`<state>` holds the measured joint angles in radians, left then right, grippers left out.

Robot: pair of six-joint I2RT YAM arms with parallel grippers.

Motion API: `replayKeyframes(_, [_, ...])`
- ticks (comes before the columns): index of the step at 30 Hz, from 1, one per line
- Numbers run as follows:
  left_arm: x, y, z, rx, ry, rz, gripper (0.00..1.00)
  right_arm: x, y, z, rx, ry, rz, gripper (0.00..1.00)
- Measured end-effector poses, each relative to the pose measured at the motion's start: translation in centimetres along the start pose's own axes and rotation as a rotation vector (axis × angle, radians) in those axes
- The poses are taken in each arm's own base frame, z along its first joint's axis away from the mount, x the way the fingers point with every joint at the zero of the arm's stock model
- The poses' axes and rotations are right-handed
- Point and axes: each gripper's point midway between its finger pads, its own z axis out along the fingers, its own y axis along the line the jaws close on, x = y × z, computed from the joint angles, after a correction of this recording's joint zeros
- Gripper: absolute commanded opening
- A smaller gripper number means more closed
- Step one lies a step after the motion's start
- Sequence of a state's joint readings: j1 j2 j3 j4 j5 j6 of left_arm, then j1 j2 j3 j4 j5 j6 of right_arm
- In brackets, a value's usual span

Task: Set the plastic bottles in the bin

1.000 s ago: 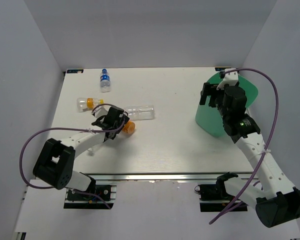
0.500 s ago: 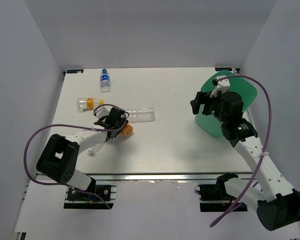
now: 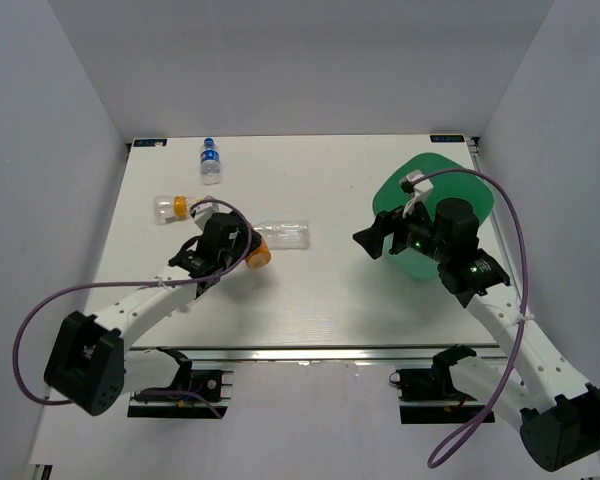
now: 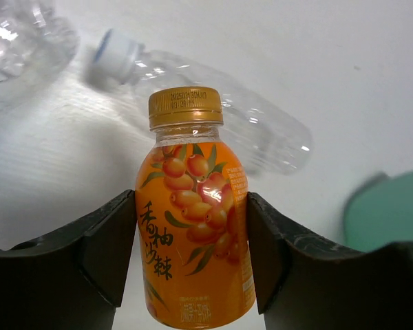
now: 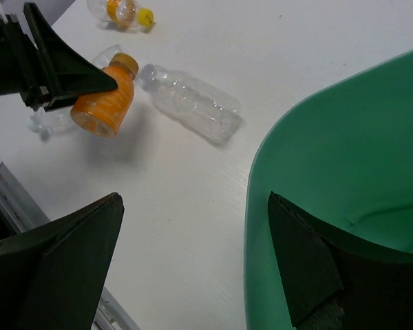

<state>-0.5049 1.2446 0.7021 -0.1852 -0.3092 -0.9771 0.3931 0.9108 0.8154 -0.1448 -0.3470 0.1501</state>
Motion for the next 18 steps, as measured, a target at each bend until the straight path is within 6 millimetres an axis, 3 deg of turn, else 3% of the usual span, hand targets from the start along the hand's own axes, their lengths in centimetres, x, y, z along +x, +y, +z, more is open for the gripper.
replayKeyframes(5, [-1.8,-3.0,-2.3,0.131,-0.037,0.072,0.20,-0.9,-0.8,-0.5,0.071,-0.022,-0.014,0.89])
replayKeyframes(13, [-1.7,-3.9,-2.8,0.186,-0.021,0.138,0.19,-3.1,-4.6,-1.9,0.320,-0.054,-0.016,0.89])
replayKeyframes(18, [-1.7,-5.6,-3.5,0.274,-0.008,0.192,0.16,-6.6,-5.7,-3.5,0.431,-0.106,-0.040,0.89])
